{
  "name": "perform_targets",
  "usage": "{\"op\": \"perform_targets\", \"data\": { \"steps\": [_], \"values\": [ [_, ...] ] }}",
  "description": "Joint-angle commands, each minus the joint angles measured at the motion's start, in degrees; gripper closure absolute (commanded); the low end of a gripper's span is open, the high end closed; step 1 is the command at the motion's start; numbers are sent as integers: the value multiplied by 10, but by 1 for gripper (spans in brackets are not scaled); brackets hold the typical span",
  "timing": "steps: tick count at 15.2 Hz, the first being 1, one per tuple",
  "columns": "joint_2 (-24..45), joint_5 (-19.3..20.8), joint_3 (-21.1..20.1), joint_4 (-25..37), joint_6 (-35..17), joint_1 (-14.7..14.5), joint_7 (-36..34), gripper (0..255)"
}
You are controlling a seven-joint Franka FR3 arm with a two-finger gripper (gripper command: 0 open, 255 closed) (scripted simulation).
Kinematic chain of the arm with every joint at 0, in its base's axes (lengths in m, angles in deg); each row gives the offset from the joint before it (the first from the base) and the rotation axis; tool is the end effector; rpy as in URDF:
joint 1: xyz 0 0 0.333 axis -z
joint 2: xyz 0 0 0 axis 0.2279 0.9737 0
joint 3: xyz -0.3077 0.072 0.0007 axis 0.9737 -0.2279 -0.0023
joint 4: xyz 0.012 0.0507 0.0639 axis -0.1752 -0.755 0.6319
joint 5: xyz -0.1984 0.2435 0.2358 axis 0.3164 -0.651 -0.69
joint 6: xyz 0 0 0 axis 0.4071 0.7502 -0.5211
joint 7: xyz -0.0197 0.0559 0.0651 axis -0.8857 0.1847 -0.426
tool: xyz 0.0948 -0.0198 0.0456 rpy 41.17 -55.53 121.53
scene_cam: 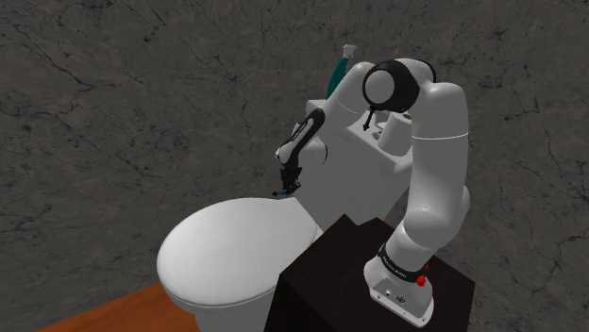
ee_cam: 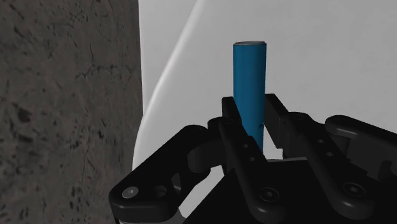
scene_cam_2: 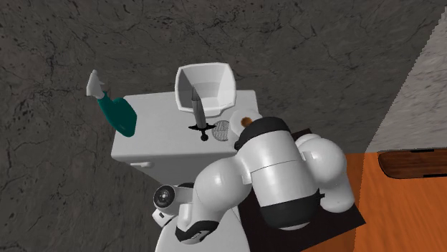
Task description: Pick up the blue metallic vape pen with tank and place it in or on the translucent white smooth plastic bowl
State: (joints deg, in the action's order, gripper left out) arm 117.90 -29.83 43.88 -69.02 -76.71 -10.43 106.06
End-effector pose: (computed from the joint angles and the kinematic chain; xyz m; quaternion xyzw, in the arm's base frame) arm 0.5135 -0.0820 0.1364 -0.7974 -0.6028 -0.0261 0.0082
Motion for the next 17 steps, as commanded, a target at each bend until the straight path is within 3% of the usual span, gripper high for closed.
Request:
{"op": "perform_targets", "data": {
  "steps": [1,17],
  "values": [
    [-17,5,5,-6,12,-2,-2,255],
    [-138,54,41,-23,114,-28,-43,255]
  ]
}}
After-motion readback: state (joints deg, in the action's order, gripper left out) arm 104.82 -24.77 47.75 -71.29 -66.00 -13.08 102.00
